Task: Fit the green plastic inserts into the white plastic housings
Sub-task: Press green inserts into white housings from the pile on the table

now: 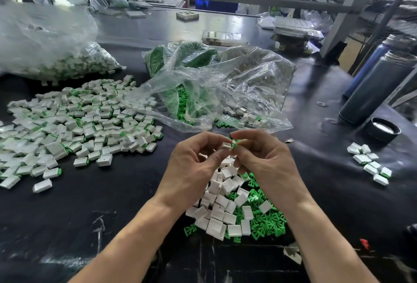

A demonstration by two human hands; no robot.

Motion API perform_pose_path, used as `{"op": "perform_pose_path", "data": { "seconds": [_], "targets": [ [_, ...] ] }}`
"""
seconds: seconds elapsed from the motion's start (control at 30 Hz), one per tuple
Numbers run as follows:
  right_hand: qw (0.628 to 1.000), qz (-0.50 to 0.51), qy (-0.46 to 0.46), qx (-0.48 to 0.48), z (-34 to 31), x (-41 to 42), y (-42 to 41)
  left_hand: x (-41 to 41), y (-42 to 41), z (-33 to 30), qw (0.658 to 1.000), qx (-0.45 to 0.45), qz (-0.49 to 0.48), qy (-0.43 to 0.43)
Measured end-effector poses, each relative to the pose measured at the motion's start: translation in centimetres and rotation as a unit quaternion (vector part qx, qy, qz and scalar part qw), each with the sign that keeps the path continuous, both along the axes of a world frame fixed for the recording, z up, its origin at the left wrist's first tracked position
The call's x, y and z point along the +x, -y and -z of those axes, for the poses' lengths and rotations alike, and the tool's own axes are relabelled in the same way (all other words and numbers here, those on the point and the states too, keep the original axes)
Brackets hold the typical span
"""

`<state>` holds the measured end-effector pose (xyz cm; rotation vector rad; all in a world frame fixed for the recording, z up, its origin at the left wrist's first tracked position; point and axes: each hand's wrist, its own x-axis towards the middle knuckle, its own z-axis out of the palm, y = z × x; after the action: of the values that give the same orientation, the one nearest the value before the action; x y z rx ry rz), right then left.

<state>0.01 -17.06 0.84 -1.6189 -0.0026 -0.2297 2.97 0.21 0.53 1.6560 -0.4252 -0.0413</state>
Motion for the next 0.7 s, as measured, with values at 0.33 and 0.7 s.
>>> {"op": "perform_pose_path", "data": {
  "seconds": [0.33, 0.7],
  "targets": [
    [0.998, 0.057, -0.003, 0.004, 0.03, -0.12, -0.26, 0.10, 0.03, 0.15, 1.000, -0.010, -0.001, -0.003],
    [0.998, 0.036, 0.007, 0.059, -0.17, -0.35, -0.55, 0.12, -0.07, 0.38, 1.000, -0.016, -0.006, -0.010]
  ]
}}
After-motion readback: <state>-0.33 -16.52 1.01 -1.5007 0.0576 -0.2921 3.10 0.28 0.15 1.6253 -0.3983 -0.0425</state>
